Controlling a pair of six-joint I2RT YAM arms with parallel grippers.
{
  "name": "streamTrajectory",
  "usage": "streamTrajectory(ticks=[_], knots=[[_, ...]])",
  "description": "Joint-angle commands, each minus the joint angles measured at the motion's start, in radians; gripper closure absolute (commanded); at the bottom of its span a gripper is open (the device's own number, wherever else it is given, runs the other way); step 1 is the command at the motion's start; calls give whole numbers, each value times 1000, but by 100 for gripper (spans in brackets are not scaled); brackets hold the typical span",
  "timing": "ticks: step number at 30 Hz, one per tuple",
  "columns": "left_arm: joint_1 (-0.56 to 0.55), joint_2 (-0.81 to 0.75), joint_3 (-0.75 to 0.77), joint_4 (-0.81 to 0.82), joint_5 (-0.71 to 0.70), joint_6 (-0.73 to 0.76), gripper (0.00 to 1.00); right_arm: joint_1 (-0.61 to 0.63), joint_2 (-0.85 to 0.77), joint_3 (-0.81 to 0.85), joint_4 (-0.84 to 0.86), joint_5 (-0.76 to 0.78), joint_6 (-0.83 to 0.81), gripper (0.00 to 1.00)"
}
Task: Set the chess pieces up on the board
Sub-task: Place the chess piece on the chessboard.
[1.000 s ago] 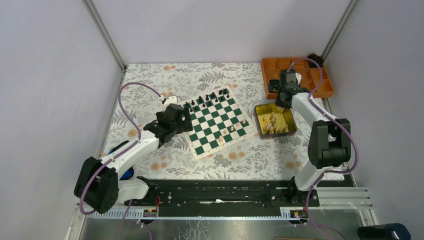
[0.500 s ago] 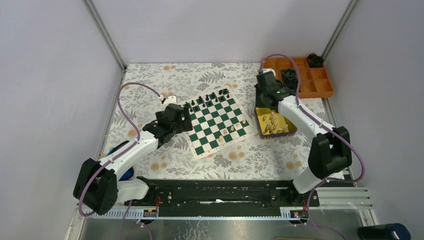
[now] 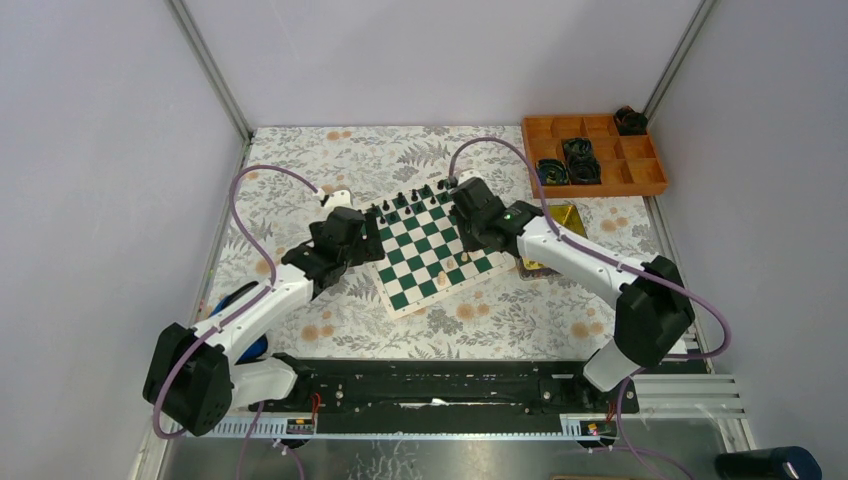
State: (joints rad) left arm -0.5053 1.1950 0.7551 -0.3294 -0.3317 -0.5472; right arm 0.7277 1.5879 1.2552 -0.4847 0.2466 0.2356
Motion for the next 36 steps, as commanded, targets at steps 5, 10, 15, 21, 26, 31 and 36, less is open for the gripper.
streamTrajectory(ticks=[5, 10, 15, 21, 26, 31, 36], knots=[[-2, -32, -11, 27, -11, -8, 1, 95, 37, -47, 37, 33, 32, 100], [-4, -32, -12, 25, -10, -12, 1, 124, 63, -75, 62, 34, 41, 100], [-6, -33, -14, 20, -12, -13, 1, 131, 77, -105, 100, 38, 41, 100], [-10, -34, -15, 19, -15, -16, 1, 133, 97, -129, 146, 41, 34, 100], [-13, -31, -16, 18, -18, -16, 1, 132, 120, -128, 166, 45, 28, 100], [-14, -31, -15, 16, -20, -14, 1, 132, 140, -122, 176, 48, 24, 100], [-16, -30, -14, 16, -21, -12, 1, 133, 154, -122, 184, 49, 24, 100]])
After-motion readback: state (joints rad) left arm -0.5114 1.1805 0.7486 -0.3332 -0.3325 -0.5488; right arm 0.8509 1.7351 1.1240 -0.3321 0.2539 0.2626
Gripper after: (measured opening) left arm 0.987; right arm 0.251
